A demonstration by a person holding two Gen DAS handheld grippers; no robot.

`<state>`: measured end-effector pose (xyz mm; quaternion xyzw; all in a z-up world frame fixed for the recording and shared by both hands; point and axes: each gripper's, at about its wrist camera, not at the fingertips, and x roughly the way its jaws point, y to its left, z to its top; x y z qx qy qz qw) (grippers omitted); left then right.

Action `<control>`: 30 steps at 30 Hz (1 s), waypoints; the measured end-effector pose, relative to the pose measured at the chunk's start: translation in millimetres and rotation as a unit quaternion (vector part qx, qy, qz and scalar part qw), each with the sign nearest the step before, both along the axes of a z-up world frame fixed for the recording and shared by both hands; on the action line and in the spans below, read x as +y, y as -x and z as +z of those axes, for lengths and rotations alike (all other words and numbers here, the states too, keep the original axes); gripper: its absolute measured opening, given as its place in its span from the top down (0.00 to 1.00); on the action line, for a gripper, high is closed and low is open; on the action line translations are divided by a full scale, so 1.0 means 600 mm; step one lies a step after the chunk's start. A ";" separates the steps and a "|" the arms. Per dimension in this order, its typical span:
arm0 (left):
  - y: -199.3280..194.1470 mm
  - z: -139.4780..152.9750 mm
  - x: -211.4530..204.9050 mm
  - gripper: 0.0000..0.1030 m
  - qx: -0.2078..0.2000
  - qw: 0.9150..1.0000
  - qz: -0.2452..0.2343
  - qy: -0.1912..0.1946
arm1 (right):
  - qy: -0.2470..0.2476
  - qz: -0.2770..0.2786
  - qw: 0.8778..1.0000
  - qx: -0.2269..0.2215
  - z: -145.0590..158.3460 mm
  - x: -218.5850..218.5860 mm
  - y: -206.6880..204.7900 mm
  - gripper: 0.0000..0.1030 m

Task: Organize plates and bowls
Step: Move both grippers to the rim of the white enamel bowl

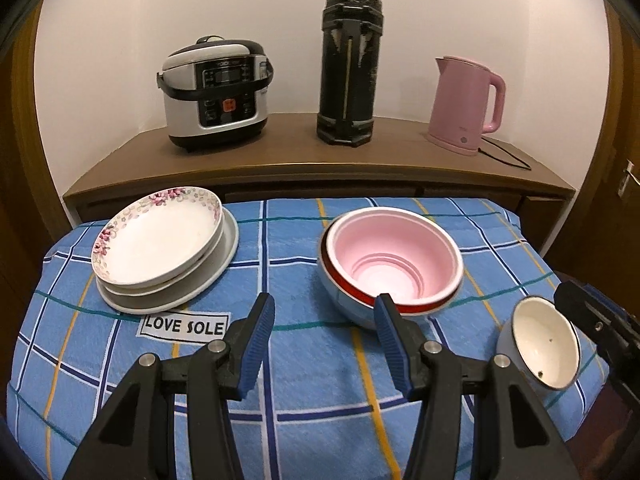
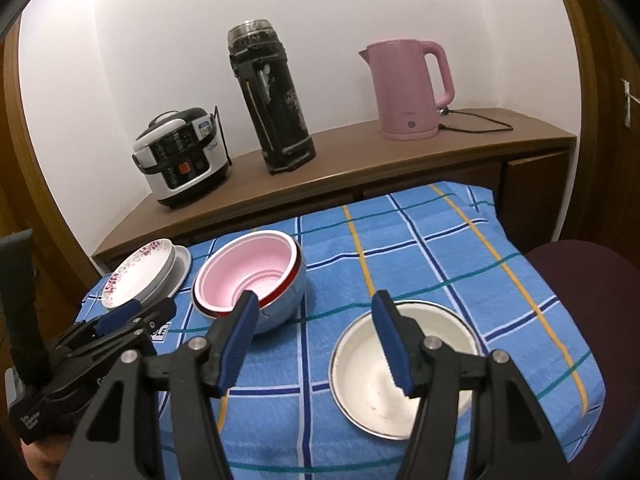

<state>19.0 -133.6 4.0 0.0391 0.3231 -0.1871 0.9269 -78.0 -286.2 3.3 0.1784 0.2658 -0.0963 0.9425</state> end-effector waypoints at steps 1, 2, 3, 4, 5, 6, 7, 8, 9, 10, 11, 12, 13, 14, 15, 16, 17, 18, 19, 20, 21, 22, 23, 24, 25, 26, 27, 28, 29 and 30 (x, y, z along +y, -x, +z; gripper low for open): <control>0.005 -0.001 -0.003 0.47 -0.001 1.000 -0.003 -0.002 | 0.000 0.000 1.000 -0.002 0.001 0.000 0.006 0.41; 0.008 -0.001 -0.006 0.47 -0.001 1.000 -0.005 -0.004 | 0.001 -0.001 1.000 -0.004 0.002 -0.001 0.011 0.41; 0.012 -0.001 -0.007 0.47 -0.001 1.000 -0.007 -0.006 | 0.002 -0.004 1.000 -0.006 0.003 -0.001 0.018 0.41; 0.016 -0.002 -0.010 0.47 -0.001 1.000 -0.009 -0.007 | 0.003 -0.005 1.000 -0.007 0.003 -0.002 0.023 0.41; 0.020 -0.001 -0.013 0.47 -0.001 1.000 -0.011 -0.008 | 0.004 -0.006 1.000 -0.008 0.003 -0.003 0.027 0.41; 0.023 -0.001 -0.014 0.47 -0.001 1.000 -0.013 -0.008 | 0.003 -0.007 1.000 -0.008 0.002 -0.004 0.033 0.41; 0.027 0.000 -0.017 0.47 -0.002 1.000 -0.015 -0.009 | 0.003 -0.008 1.000 -0.008 0.001 -0.006 0.037 0.41; 0.031 -0.001 -0.020 0.47 -0.003 1.000 -0.017 -0.011 | 0.003 -0.010 1.000 -0.008 0.000 -0.008 0.041 0.41; 0.034 -0.001 -0.023 0.47 -0.004 1.000 -0.019 -0.013 | 0.004 -0.013 1.000 -0.007 -0.002 -0.010 0.046 0.41; 0.038 -0.001 -0.028 0.47 -0.004 1.000 -0.021 -0.015 | 0.003 -0.015 1.000 -0.006 -0.003 -0.013 0.049 0.41; 0.041 -0.002 -0.031 0.47 -0.004 1.000 -0.024 -0.017 | 0.002 -0.019 1.000 -0.005 -0.005 -0.017 0.054 0.41; 0.043 -0.002 -0.034 0.47 -0.004 1.000 -0.025 -0.018 | 0.001 -0.021 1.000 -0.005 -0.006 -0.020 0.057 0.41; 0.046 -0.004 -0.038 0.47 -0.004 0.999 -0.028 -0.020 | 0.001 -0.024 1.000 -0.004 -0.008 -0.024 0.061 0.41; 0.049 -0.005 -0.042 0.47 -0.003 0.999 -0.031 -0.020 | 0.001 -0.027 1.000 -0.003 -0.009 -0.027 0.066 0.41; 0.052 -0.007 -0.046 0.47 -0.002 0.999 -0.033 -0.021 | 0.001 -0.030 1.000 -0.002 -0.011 -0.031 0.072 0.41; 0.054 -0.008 -0.048 0.47 -0.002 0.999 -0.036 -0.021 | 0.001 -0.033 0.999 -0.002 -0.013 -0.035 0.076 0.41; 0.056 -0.010 -0.053 0.47 0.000 0.999 -0.039 -0.022 | 0.001 -0.035 0.999 -0.002 -0.014 -0.038 0.081 0.41; 0.059 -0.012 -0.058 0.47 0.001 0.999 -0.043 -0.023 | 0.000 -0.039 0.999 -0.001 -0.016 -0.043 0.086 0.41; 0.060 -0.014 -0.062 0.47 0.002 0.999 -0.045 -0.025 | 0.000 -0.041 0.999 0.000 -0.017 -0.046 0.089 0.41; 0.062 -0.016 -0.066 0.47 0.003 0.999 -0.048 -0.026 | 0.000 -0.045 0.999 0.001 -0.019 -0.052 0.095 0.41; 0.064 -0.018 -0.070 0.47 0.004 0.998 -0.051 -0.027 | 0.000 -0.048 0.999 0.002 -0.021 -0.058 0.098 0.41; 0.065 -0.020 -0.074 0.47 0.005 0.998 -0.054 -0.027 | 0.000 -0.051 0.999 0.003 -0.023 -0.063 0.102 0.41; 0.066 -0.022 -0.078 0.47 0.007 0.998 -0.057 -0.027 | -0.001 -0.054 0.999 0.005 -0.026 -0.067 0.106 0.41; 0.067 -0.023 -0.082 0.47 0.008 0.998 -0.060 -0.027 | -0.002 -0.058 0.998 0.009 -0.029 -0.074 0.109 0.41; 0.068 -0.025 -0.087 0.47 0.009 0.998 -0.062 -0.027 | -0.003 -0.061 0.998 0.012 -0.032 -0.082 0.113 0.41; 0.068 -0.027 -0.091 0.47 0.011 0.998 -0.064 -0.027 | -0.004 -0.065 0.998 0.015 -0.035 -0.089 0.116 0.41; 0.068 -0.028 -0.095 0.47 0.012 0.997 -0.065 -0.026 | -0.004 -0.070 0.997 0.019 -0.039 -0.098 0.119 0.41; 0.069 -0.030 -0.099 0.47 0.014 0.997 -0.068 -0.025 | -0.004 -0.073 0.997 0.022 -0.042 -0.105 0.122 0.41; 0.071 -0.033 -0.105 0.47 0.016 0.997 -0.073 -0.023 | -0.005 -0.076 0.997 0.024 -0.044 -0.111 0.125 0.41; 0.071 -0.035 -0.110 0.47 0.018 0.997 -0.078 -0.021 | -0.008 -0.081 0.996 0.024 -0.048 -0.120 0.131 0.41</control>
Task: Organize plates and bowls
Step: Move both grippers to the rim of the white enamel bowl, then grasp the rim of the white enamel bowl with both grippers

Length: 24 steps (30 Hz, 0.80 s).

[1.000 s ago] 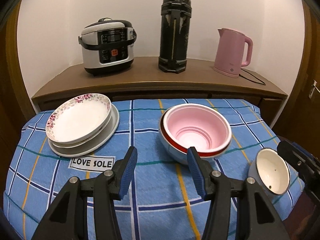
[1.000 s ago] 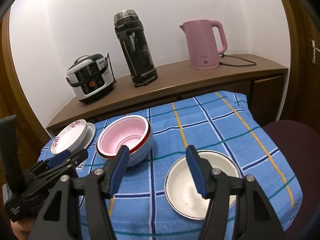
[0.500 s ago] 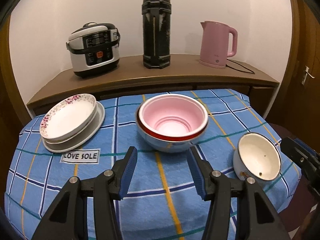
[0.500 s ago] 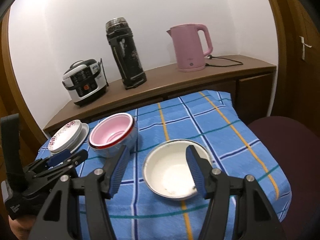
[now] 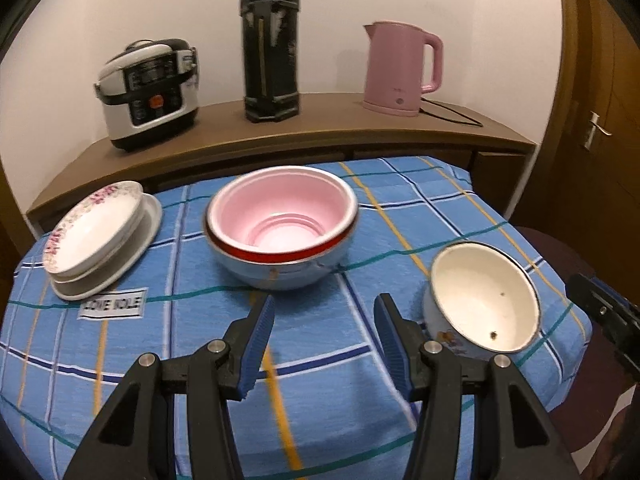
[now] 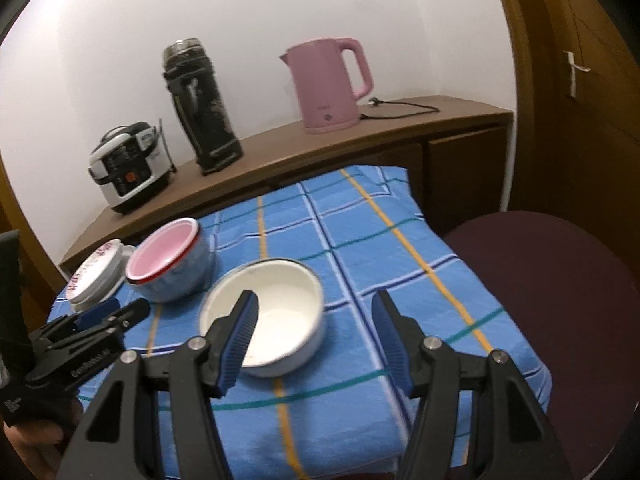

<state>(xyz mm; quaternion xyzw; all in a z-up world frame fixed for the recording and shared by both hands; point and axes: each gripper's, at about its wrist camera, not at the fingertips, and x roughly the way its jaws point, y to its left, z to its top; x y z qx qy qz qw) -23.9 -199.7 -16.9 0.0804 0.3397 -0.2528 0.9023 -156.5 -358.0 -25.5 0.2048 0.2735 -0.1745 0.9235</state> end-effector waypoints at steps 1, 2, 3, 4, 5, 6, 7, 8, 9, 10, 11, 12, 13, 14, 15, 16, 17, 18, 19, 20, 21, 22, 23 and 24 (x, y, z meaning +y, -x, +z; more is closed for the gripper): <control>0.001 -0.003 -0.006 0.47 0.003 1.000 -0.007 0.002 | -0.002 -0.002 1.000 -0.001 -0.001 -0.004 0.003 0.41; 0.003 -0.005 -0.010 0.47 0.004 1.000 -0.012 0.003 | -0.002 -0.004 1.000 -0.002 -0.003 -0.009 0.007 0.41; 0.004 -0.007 -0.014 0.47 0.007 1.000 -0.018 0.004 | 0.002 -0.006 1.000 -0.003 -0.004 -0.014 0.011 0.41; 0.005 -0.008 -0.020 0.47 0.011 1.000 -0.027 0.010 | 0.006 -0.008 1.000 -0.003 -0.004 -0.016 0.014 0.41; 0.007 -0.008 -0.023 0.47 0.014 0.999 -0.034 0.016 | 0.012 -0.008 1.000 -0.002 -0.004 -0.017 0.014 0.41; 0.007 -0.008 -0.025 0.47 0.015 0.999 -0.037 0.019 | 0.016 -0.006 1.000 -0.002 -0.006 -0.018 0.015 0.41; 0.008 -0.007 -0.030 0.47 0.015 0.999 -0.042 0.024 | 0.016 -0.003 1.000 -0.004 -0.006 -0.018 0.015 0.41; 0.009 -0.006 -0.033 0.47 0.014 0.999 -0.045 0.026 | 0.015 0.000 1.000 -0.006 -0.007 -0.019 0.013 0.41; 0.009 -0.005 -0.036 0.47 0.013 0.998 -0.049 0.031 | 0.013 0.004 1.000 -0.008 -0.009 -0.020 0.010 0.41; 0.008 -0.004 -0.038 0.47 0.015 0.998 -0.053 0.039 | 0.012 0.006 1.000 -0.007 -0.011 -0.020 0.007 0.41; 0.007 -0.003 -0.038 0.47 0.019 0.997 -0.056 0.048 | 0.011 0.011 1.000 -0.006 -0.014 -0.020 0.001 0.41; 0.006 -0.003 -0.039 0.47 0.024 0.996 -0.060 0.057 | 0.008 0.016 1.000 -0.006 -0.016 -0.020 -0.004 0.41; 0.003 -0.004 -0.042 0.47 0.033 0.995 -0.064 0.065 | 0.005 0.022 1.000 -0.006 -0.019 -0.019 -0.009 0.41; 0.001 -0.006 -0.046 0.47 0.038 0.995 -0.068 0.068 | -0.001 0.027 1.000 -0.006 -0.023 -0.020 -0.014 0.41; -0.002 -0.007 -0.051 0.47 0.042 0.994 -0.070 0.068 | -0.010 0.030 0.999 -0.005 -0.027 -0.022 -0.019 0.41; -0.004 -0.009 -0.057 0.47 0.046 0.994 -0.072 0.066 | -0.015 0.031 0.999 -0.005 -0.030 -0.024 -0.022 0.42; -0.007 -0.011 -0.061 0.47 0.049 0.994 -0.073 0.065 | -0.020 0.031 0.999 -0.004 -0.034 -0.026 -0.026 0.42; -0.009 -0.012 -0.064 0.47 0.052 0.994 -0.075 0.065 | -0.020 0.032 0.999 -0.003 -0.036 -0.027 -0.029 0.42; -0.011 -0.014 -0.070 0.47 0.058 0.993 -0.081 0.068 | -0.020 0.033 0.999 -0.002 -0.037 -0.027 -0.030 0.44; -0.012 -0.016 -0.075 0.47 0.062 0.992 -0.088 0.070 | -0.019 0.034 0.999 -0.001 -0.039 -0.027 -0.032 0.46; -0.013 -0.018 -0.077 0.47 0.064 0.991 -0.092 0.070 | -0.020 0.035 0.999 -0.001 -0.040 -0.028 -0.033 0.49; -0.013 -0.020 -0.082 0.47 0.064 0.991 -0.097 0.068 | -0.021 0.036 0.999 0.000 -0.042 -0.028 -0.035 0.50; -0.012 -0.021 -0.087 0.47 0.062 0.991 -0.099 0.064 | -0.025 0.039 0.999 0.002 -0.045 -0.029 -0.038 0.53; -0.012 -0.021 -0.088 0.47 0.061 0.991 -0.100 0.062 | -0.029 0.041 0.999 0.003 -0.047 -0.030 -0.041 0.55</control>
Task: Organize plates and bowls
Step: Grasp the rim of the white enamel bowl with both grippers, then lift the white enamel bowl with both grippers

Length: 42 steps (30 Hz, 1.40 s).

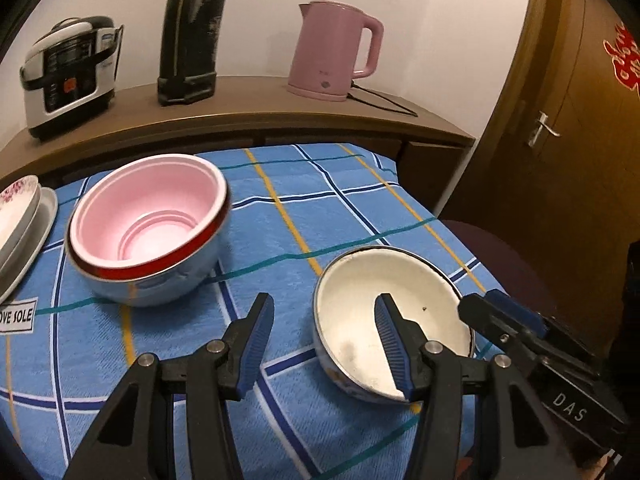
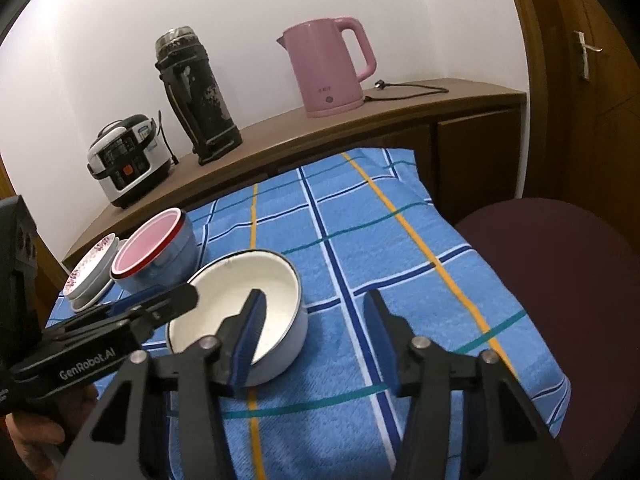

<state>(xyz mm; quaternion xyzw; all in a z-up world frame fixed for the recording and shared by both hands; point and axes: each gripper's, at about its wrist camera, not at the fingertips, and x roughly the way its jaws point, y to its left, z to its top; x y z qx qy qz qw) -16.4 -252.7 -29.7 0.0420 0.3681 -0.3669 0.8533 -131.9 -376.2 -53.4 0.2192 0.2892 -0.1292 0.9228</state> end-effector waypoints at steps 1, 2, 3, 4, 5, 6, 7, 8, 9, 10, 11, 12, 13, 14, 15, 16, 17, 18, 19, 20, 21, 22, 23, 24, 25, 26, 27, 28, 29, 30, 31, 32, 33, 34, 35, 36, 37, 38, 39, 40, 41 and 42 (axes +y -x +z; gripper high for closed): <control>0.000 -0.002 -0.005 0.47 -0.001 1.000 -0.003 -0.005 | -0.004 0.001 1.000 0.001 -0.002 -0.001 -0.002 0.55; -0.001 -0.004 -0.007 0.47 -0.002 1.000 -0.004 -0.007 | -0.007 0.003 1.000 0.002 -0.004 -0.003 -0.004 0.55; -0.002 -0.005 -0.009 0.47 -0.002 1.000 -0.004 -0.010 | -0.009 0.003 1.000 0.003 -0.006 -0.004 -0.006 0.55; -0.004 -0.008 -0.012 0.47 -0.002 1.000 -0.002 -0.012 | -0.009 0.003 1.000 0.003 -0.007 -0.005 -0.008 0.55; -0.006 -0.009 -0.013 0.47 0.000 1.000 -0.002 -0.013 | -0.010 0.005 1.000 0.004 -0.007 -0.005 -0.010 0.55; -0.007 -0.011 -0.014 0.47 0.001 1.000 -0.001 -0.014 | -0.009 0.007 1.000 0.004 -0.008 -0.005 -0.013 0.55; -0.009 -0.013 -0.015 0.47 0.003 1.000 0.000 -0.015 | -0.009 0.008 1.000 0.005 -0.008 -0.005 -0.015 0.55; -0.011 -0.014 -0.016 0.48 0.004 1.000 0.001 -0.016 | -0.009 0.010 1.000 0.005 -0.009 -0.004 -0.017 0.56; -0.012 -0.016 -0.017 0.54 0.005 1.000 0.001 -0.017 | -0.009 0.012 1.000 0.006 -0.010 -0.003 -0.020 0.62; -0.014 -0.019 -0.019 0.61 0.008 1.000 -0.001 -0.020 | -0.008 0.013 1.000 0.006 -0.012 -0.003 -0.022 0.65; -0.016 -0.023 -0.020 0.62 0.013 1.000 -0.003 -0.022 | -0.009 0.013 1.000 0.008 -0.013 -0.003 -0.024 0.70; -0.019 -0.026 -0.021 0.63 0.020 1.000 -0.003 -0.024 | -0.014 0.016 1.000 0.010 -0.016 -0.004 -0.027 0.73; -0.020 -0.029 -0.020 0.63 0.024 0.999 -0.002 -0.025 | -0.017 0.018 1.000 0.011 -0.018 -0.004 -0.029 0.75; -0.021 -0.032 -0.019 0.63 0.028 0.999 0.000 -0.025 | -0.021 0.019 1.000 0.011 -0.021 -0.005 -0.030 0.75; -0.024 -0.035 -0.018 0.63 0.034 0.999 0.002 -0.023 | -0.023 0.018 1.000 0.010 -0.021 -0.005 -0.031 0.75; -0.025 -0.036 -0.017 0.63 0.036 0.999 0.004 -0.022 | -0.022 0.018 1.000 0.010 -0.021 -0.004 -0.031 0.75; -0.025 -0.038 -0.016 0.63 0.037 0.999 0.006 -0.022 | -0.022 0.019 1.000 0.011 -0.021 -0.003 -0.033 0.75; -0.026 -0.039 -0.016 0.64 0.037 0.999 0.007 -0.022 | -0.024 0.022 0.999 0.013 -0.023 -0.002 -0.036 0.75; -0.025 -0.040 -0.014 0.67 0.039 0.999 0.005 -0.020 | -0.027 0.025 0.999 0.014 -0.025 0.000 -0.037 0.75; -0.026 -0.041 -0.015 0.69 0.041 0.999 0.002 -0.017 | -0.029 0.027 0.999 0.015 -0.027 0.002 -0.039 0.75; -0.026 -0.041 -0.014 0.71 0.042 0.999 0.000 -0.014 | -0.031 0.030 0.999 0.017 -0.028 0.004 -0.041 0.75; -0.025 -0.041 -0.015 0.73 0.042 0.999 -0.001 -0.014 | -0.031 0.031 0.999 0.017 -0.029 0.007 -0.043 0.76; -0.024 -0.041 -0.015 0.75 0.041 0.999 -0.003 -0.013 | -0.030 0.031 0.999 0.017 -0.029 0.008 -0.043 0.77; -0.023 -0.042 -0.016 0.79 0.043 0.999 -0.006 -0.012 | -0.029 0.029 0.999 0.017 -0.028 0.009 -0.045 0.77; -0.023 -0.042 -0.017 0.80 0.044 0.999 -0.007 -0.011 | -0.029 0.028 0.999 0.018 -0.029 0.009 -0.045 0.78; -0.022 -0.042 -0.017 0.81 0.042 0.999 -0.006 -0.011 | -0.030 0.027 0.999 0.019 -0.029 0.008 -0.047 0.79; -0.021 -0.043 -0.017 0.81 0.040 0.999 -0.005 -0.010 | -0.029 0.026 0.999 0.021 -0.030 0.009 -0.048 0.80; -0.020 -0.044 -0.017 0.81 0.040 0.999 -0.002 -0.009 | -0.030 0.024 0.999 0.024 -0.030 0.009 -0.048 0.80; -0.020 -0.044 -0.017 0.81 0.042 0.999 0.000 -0.007 | -0.031 0.021 0.999 0.027 -0.031 0.010 -0.049 0.80; -0.020 -0.044 -0.015 0.81 0.047 0.999 0.002 -0.004 | -0.031 0.019 0.999 0.030 -0.031 0.010 -0.051 0.80; -0.021 -0.043 -0.013 0.81 0.052 0.999 0.002 -0.001 | -0.030 0.018 0.999 0.033 -0.031 0.010 -0.051 0.80; -0.021 -0.043 -0.011 0.81 0.054 0.999 0.002 0.000 | -0.031 0.016 0.999 0.036 -0.031 0.011 -0.052 0.80; -0.021 -0.043 -0.009 0.81 0.055 0.998 0.001 0.001 | -0.033 0.015 0.999 0.038 -0.031 0.010 -0.052 0.81; -0.020 -0.042 -0.008 0.81 0.055 0.998 0.000 0.000 | -0.034 0.015 0.999 0.040 -0.030 0.010 -0.053 0.81; -0.019 -0.042 -0.007 0.81 0.054 0.999 0.000 -0.001 | -0.032 0.015 0.998 0.042 -0.029 0.011 -0.053 0.82; -0.017 -0.040 -0.005 0.82 0.052 0.999 0.001 -0.003 | -0.027 0.016 0.998 0.046 -0.028 0.014 -0.054 0.83; -0.016 -0.039 -0.003 0.82 0.049 0.999 0.001 -0.006 | -0.024 0.015 0.998 0.049 -0.027 0.015 -0.054 0.83; -0.015 -0.037 -0.001 0.82 0.046 0.999 0.002 -0.008 | -0.024 0.015 0.998 0.050 -0.027 0.017 -0.054 0.85; -0.015 -0.035 0.000 0.82 0.045 0.999 0.002 -0.009 | -0.025 0.016 0.998 0.050 -0.026 0.017 -0.052 0.87; -0.015 -0.033 0.003 0.82 0.043 0.999 0.003 -0.010 | -0.026 0.017 0.998 0.049 -0.025 0.018 -0.050 0.87; -0.014 -0.030 0.005 0.82 0.042 0.999 0.003 -0.011 | -0.027 0.018 0.998 0.049 -0.023 0.019 -0.049 0.89; -0.014 -0.028 0.007 0.82 0.041 0.999 0.003 -0.011 | -0.025 0.020 0.998 0.049 -0.020 0.023 -0.048 0.89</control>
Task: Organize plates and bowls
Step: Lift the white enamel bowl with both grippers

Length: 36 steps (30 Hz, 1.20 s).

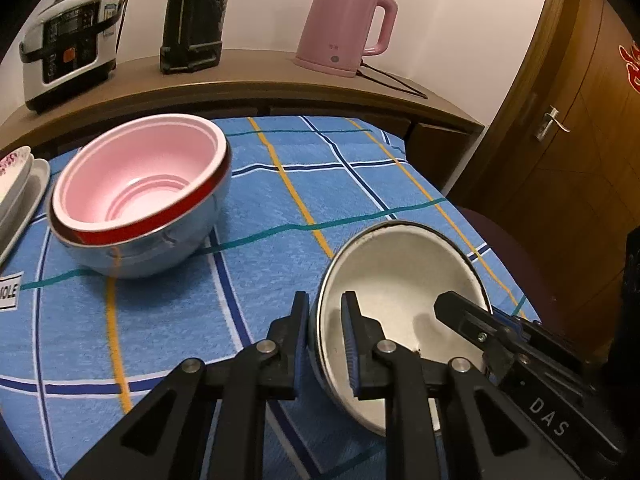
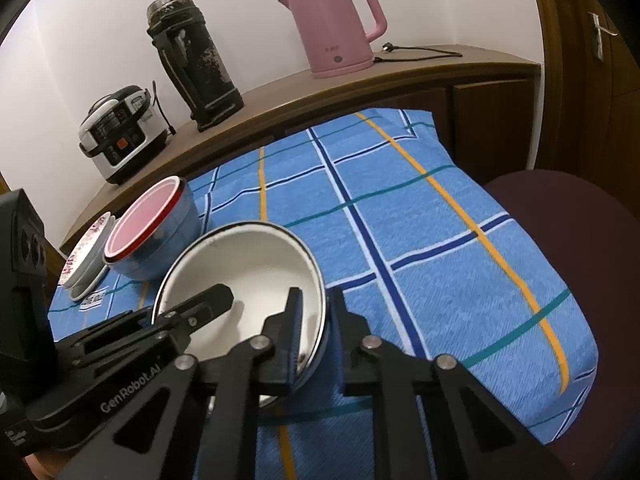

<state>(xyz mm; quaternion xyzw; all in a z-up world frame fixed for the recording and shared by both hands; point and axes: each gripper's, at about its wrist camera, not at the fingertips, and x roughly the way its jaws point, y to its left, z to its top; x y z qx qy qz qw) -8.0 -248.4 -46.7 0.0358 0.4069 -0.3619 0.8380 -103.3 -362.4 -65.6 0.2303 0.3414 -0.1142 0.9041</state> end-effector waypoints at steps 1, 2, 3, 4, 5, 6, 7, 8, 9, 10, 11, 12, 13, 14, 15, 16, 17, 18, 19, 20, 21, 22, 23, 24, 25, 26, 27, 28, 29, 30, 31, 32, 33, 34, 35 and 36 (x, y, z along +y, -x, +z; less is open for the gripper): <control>0.001 0.002 0.003 0.82 -0.003 1.000 0.000 -0.001 | 0.002 0.001 1.000 -0.001 0.002 0.002 0.001 0.89; 0.003 0.004 0.004 0.82 -0.005 1.000 0.000 -0.002 | 0.004 0.001 1.000 -0.002 0.005 0.005 0.002 0.89; 0.005 0.005 0.005 0.82 -0.009 1.000 -0.001 -0.005 | 0.006 0.002 1.000 -0.004 0.008 0.007 0.004 0.89; 0.008 0.007 0.006 0.82 -0.013 1.000 -0.001 -0.008 | 0.007 0.002 1.000 -0.005 0.010 0.009 0.005 0.89; 0.010 0.009 0.007 0.82 -0.015 1.000 -0.002 -0.009 | 0.008 0.003 1.000 -0.007 0.013 0.011 0.006 0.89; 0.011 0.011 0.009 0.82 -0.019 1.000 -0.002 -0.009 | 0.008 0.003 1.000 -0.008 0.016 0.013 0.007 0.89; 0.013 0.012 0.011 0.82 -0.021 1.000 -0.003 -0.008 | 0.009 0.003 1.000 -0.008 0.017 0.015 0.007 0.89; 0.014 0.013 0.013 0.82 -0.022 1.000 -0.003 -0.008 | 0.010 0.003 1.000 -0.007 0.018 0.017 0.007 0.89; 0.016 0.014 0.015 0.83 -0.023 1.000 -0.002 -0.007 | 0.011 0.003 1.000 -0.005 0.018 0.019 0.007 0.89; 0.017 0.016 0.018 0.83 -0.024 1.000 -0.002 -0.006 | 0.010 0.003 1.000 -0.003 0.016 0.020 0.007 0.89; 0.018 0.017 0.021 0.83 -0.027 1.000 -0.001 -0.007 | 0.009 0.002 1.000 -0.003 0.016 0.021 0.007 0.89; 0.018 0.018 0.023 0.83 -0.028 1.000 0.000 -0.007 | 0.004 0.003 1.000 -0.003 0.015 0.022 0.007 0.89; 0.018 0.018 0.026 0.83 -0.027 1.000 0.000 -0.006 | 0.000 0.004 1.000 -0.002 0.014 0.023 0.007 0.89; 0.017 0.018 0.028 0.83 -0.026 1.000 0.001 -0.006 | -0.001 0.005 1.000 -0.002 0.014 0.025 0.007 0.89; 0.016 0.017 0.029 0.83 -0.024 1.000 0.002 -0.006 | -0.001 0.005 1.000 -0.002 0.014 0.027 0.006 0.89; 0.015 0.016 0.031 0.83 -0.022 1.000 0.002 -0.005 | -0.002 0.005 1.000 -0.002 0.013 0.028 0.005 0.89; 0.014 0.015 0.032 0.83 -0.022 1.000 0.002 -0.006 | -0.003 0.004 1.000 -0.002 0.012 0.029 0.004 0.89; 0.012 0.014 0.032 0.83 -0.023 1.000 0.002 -0.009 | -0.006 0.003 1.000 -0.003 0.012 0.028 0.003 0.89; 0.012 0.014 0.030 0.83 -0.023 1.000 0.002 -0.011 | -0.009 0.003 1.000 -0.004 0.012 0.028 0.002 0.89; 0.010 0.012 0.030 0.83 -0.022 1.000 0.004 -0.015 | -0.013 0.003 1.000 -0.004 0.011 0.027 -0.001 0.89; 0.009 0.011 0.031 0.83 -0.023 1.000 0.008 -0.017 | -0.015 0.003 1.000 -0.003 0.009 0.026 -0.004 0.89; 0.007 0.009 0.031 0.82 -0.024 0.999 0.013 -0.023 | -0.019 0.002 1.000 -0.001 0.007 0.024 -0.008 0.89; 0.005 0.008 0.032 0.82 -0.025 0.999 0.015 -0.024 | -0.024 0.001 1.000 0.002 0.004 0.022 -0.011 0.89; 0.003 0.008 0.034 0.82 -0.025 0.999 0.017 -0.024 | -0.037 0.000 0.999 0.003 -0.001 0.017 -0.017 0.88; 0.000 0.008 0.036 0.82 -0.023 0.999 0.020 -0.023 | -0.045 0.000 0.999 -0.001 -0.002 0.015 -0.018 0.88; -0.001 0.008 0.037 0.82 -0.023 0.999 0.023 -0.024 | -0.049 0.001 0.999 -0.003 -0.002 0.013 -0.020 0.88; -0.002 0.008 0.038 0.82 -0.025 0.999 0.025 -0.025 | -0.047 0.003 0.999 -0.004 -0.001 0.012 -0.023 0.86; -0.002 0.009 0.039 0.82 -0.029 0.999 0.027 -0.028 | -0.044 0.005 0.999 -0.004 0.000 0.014 -0.025 0.86; -0.001 0.010 0.039 0.82 -0.033 0.999 0.030 -0.030 | -0.043 0.009 0.999 -0.005 0.000 0.015 -0.025 0.85; -0.001 0.011 0.039 0.82 -0.037 0.998 0.032 -0.032 | -0.041 0.014 0.999 -0.004 0.000 0.017 -0.024 0.85; -0.001 0.012 0.039 0.82 -0.040 0.998 0.034 -0.034 | -0.039 0.016 0.999 -0.005 0.000 0.019 -0.022 0.85; -0.002 0.011 0.039 0.82 -0.041 0.998 0.035 -0.034 | -0.038 0.018 0.999 -0.005 0.000 0.021 -0.020 0.85; -0.002 0.010 0.039 0.82 -0.039 0.998 0.037 -0.034 | -0.038 0.021 0.999 -0.006 0.000 0.023 -0.016 0.84; -0.003 0.007 0.038 0.82 -0.037 0.998 0.039 -0.036 | -0.035 0.023 0.999 -0.007 0.001 0.026 -0.012 0.83; -0.005 0.005 0.038 0.82 -0.034 0.998 0.041 -0.035 | -0.028 0.023 0.999 -0.007 0.000 0.030 -0.010 0.83; -0.006 0.003 0.037 0.82 -0.031 0.998 0.041 -0.035 | -0.023 0.022 0.999 -0.009 -0.001 0.033 -0.009 0.83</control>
